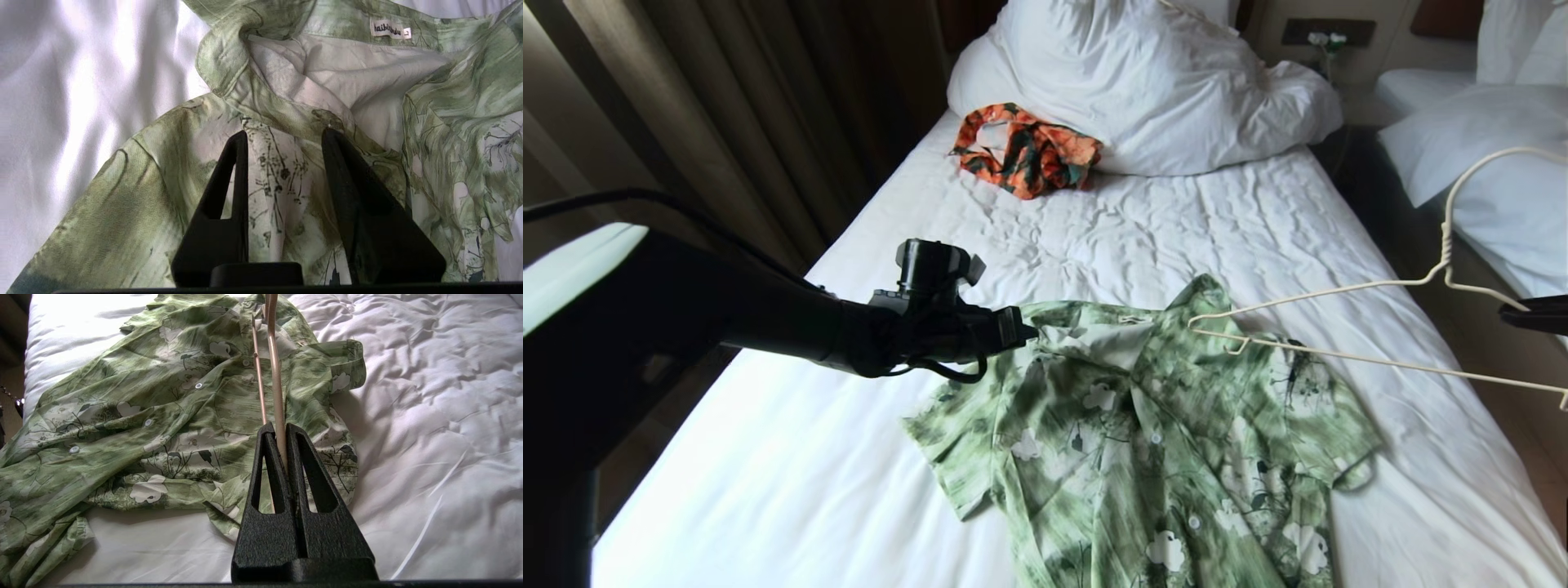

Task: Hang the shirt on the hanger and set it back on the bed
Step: Lift the shirt and hanger

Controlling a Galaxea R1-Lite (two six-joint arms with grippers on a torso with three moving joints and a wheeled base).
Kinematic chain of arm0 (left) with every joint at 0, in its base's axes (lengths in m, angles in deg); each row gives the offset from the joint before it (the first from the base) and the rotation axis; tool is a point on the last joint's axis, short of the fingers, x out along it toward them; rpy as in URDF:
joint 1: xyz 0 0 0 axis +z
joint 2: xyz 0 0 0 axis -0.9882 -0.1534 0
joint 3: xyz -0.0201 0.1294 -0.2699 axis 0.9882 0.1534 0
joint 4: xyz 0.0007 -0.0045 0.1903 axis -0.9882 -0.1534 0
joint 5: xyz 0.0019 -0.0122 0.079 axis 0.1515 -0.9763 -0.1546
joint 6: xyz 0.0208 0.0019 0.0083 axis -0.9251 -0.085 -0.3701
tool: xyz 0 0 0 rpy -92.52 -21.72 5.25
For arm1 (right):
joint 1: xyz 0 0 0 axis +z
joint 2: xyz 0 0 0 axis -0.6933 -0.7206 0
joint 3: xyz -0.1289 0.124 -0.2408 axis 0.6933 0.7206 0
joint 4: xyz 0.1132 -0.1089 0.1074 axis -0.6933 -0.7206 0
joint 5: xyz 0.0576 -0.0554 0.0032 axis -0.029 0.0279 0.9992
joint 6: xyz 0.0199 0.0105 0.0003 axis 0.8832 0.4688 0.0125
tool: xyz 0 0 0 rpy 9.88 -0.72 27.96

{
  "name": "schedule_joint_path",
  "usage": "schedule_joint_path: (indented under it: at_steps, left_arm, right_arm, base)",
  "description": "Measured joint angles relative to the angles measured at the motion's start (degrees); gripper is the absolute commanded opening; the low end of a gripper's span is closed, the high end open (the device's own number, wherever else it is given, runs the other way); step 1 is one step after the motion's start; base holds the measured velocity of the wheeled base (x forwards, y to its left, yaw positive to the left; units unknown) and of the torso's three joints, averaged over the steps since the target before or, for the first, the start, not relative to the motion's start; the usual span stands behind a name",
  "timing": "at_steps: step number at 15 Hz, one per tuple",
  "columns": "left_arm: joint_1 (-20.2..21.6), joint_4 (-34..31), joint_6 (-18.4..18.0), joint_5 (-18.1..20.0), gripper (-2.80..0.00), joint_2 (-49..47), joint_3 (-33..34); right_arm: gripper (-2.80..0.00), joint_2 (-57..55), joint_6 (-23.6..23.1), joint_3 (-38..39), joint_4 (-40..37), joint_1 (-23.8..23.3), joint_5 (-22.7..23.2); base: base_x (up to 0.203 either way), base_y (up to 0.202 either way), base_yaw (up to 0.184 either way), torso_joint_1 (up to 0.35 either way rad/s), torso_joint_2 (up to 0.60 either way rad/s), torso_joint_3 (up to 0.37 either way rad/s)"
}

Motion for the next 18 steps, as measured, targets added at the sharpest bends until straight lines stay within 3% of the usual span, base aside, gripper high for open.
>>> schedule_joint_path:
  at_steps: [8, 18]
  left_arm:
    - [0.06, -0.4, 0.45, 0.16, 0.0, -5.44, -5.45]
    - [-3.19, -0.58, 2.76, 0.12, 0.0, -11.35, -13.95]
  right_arm:
    - [-2.8, -0.46, -0.02, -0.66, 0.0, 0.06, -0.01]
    - [-2.8, -0.82, 0.0, -1.38, 0.0, -0.33, 0.0]
  base:
    - [0.0, 0.0, 0.0, 0.0, 0.0, 0.0]
    - [0.0, 0.0, 0.0, 0.0, 0.0, 0.0]
